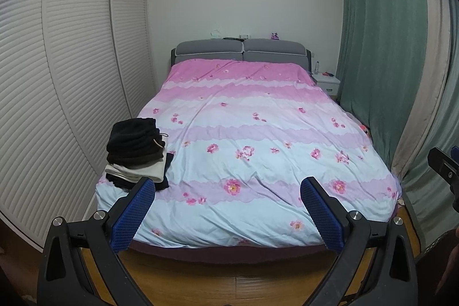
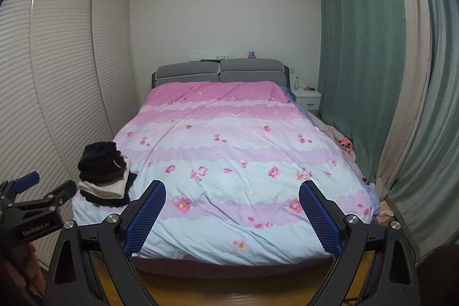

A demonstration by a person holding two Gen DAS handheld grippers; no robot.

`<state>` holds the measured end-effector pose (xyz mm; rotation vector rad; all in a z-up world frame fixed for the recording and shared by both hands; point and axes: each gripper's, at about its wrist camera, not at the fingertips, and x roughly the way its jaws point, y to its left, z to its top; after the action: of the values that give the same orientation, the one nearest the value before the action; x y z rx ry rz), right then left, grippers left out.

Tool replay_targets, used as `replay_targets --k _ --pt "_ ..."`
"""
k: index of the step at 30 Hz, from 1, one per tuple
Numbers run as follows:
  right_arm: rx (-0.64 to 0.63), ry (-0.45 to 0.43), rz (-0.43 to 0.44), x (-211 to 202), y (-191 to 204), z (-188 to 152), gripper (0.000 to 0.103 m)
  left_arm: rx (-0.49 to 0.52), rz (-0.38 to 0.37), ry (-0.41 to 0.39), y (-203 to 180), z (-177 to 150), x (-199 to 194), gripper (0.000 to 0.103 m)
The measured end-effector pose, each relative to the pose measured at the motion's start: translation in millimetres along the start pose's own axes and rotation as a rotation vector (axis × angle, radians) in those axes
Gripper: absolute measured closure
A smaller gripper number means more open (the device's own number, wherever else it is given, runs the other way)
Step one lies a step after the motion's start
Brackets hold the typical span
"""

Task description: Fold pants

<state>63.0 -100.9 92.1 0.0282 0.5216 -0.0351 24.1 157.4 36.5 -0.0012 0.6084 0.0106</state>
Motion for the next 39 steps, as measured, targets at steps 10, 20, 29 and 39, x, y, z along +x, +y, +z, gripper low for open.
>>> replay_targets --k 10,20,29,39 --pt "0.018 -0.008 0.005 2.3 -2.4 0.9 0.008 0.006 -0.007 0.001 -1.6 4.9 2.8 0.000" --pt "0.031 -0.010 0.007 4.5 -2.1 0.5 0.008 0.014 -0.009 -0.001 -5.9 3.6 2.5 0.000" --pt "0.029 -0.013 0.010 3.2 -1.3 -1.9 0.008 0.014 -0.011 0.002 -6.7 1.3 0.1 0.000" --pt "0.033 -0.013 0.013 1.2 0.5 -2.8 0.008 0.019 -0.001 -0.003 -6.8 -0.2 -3.0 0.000"
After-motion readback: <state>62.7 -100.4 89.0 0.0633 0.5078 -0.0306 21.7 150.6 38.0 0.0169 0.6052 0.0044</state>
